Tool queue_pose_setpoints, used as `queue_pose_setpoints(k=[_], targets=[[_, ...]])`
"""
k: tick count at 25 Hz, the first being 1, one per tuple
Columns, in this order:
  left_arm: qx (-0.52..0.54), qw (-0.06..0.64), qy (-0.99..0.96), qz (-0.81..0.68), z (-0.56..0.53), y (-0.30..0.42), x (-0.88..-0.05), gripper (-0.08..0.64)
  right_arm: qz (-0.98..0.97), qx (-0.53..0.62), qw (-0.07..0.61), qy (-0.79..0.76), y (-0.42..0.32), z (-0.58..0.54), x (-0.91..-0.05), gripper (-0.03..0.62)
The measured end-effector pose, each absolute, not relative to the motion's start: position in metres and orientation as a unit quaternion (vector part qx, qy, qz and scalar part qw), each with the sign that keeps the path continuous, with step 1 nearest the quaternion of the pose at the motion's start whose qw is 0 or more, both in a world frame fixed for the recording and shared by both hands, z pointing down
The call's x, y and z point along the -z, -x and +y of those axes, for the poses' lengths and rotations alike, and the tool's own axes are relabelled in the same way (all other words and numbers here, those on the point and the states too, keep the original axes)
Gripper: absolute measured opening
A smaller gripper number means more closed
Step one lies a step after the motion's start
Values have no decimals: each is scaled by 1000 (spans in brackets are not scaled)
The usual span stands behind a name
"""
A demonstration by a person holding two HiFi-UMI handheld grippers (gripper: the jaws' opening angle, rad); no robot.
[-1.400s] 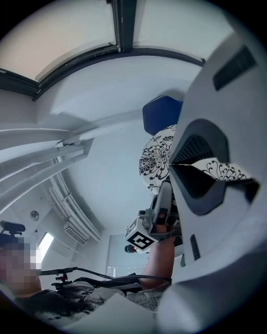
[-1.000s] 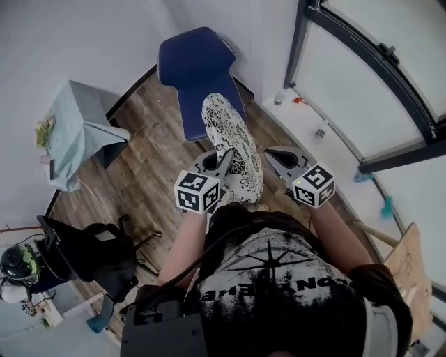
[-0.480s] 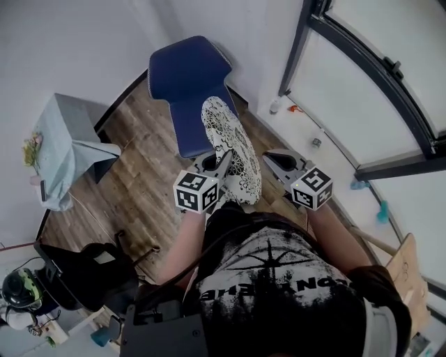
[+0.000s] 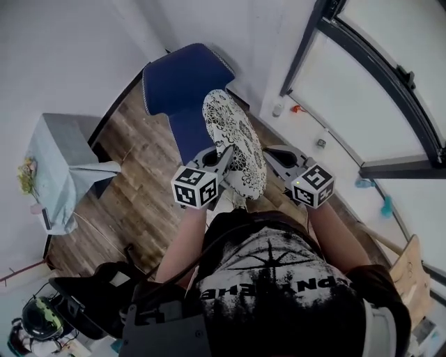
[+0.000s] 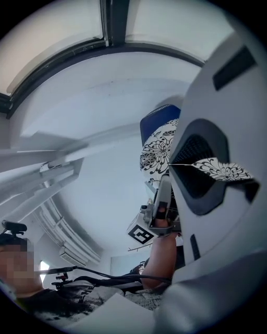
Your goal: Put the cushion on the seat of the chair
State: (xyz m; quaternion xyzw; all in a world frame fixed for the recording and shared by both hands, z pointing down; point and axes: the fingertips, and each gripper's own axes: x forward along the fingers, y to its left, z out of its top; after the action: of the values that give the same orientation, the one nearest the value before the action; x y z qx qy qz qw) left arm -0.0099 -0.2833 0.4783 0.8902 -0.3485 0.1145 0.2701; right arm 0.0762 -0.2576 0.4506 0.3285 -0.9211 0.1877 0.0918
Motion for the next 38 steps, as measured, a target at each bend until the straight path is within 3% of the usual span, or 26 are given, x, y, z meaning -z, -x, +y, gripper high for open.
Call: queue_pose_setpoints(k=[26,38], targets=[[-151,351,-873,-304,-397,42,-603,25,-903,-242,167,-314,-18,-354,-544,17],[-177,393,-821,-373,-408,127,-695,25,-918,-224,192,-263,33,-366,-594,18]])
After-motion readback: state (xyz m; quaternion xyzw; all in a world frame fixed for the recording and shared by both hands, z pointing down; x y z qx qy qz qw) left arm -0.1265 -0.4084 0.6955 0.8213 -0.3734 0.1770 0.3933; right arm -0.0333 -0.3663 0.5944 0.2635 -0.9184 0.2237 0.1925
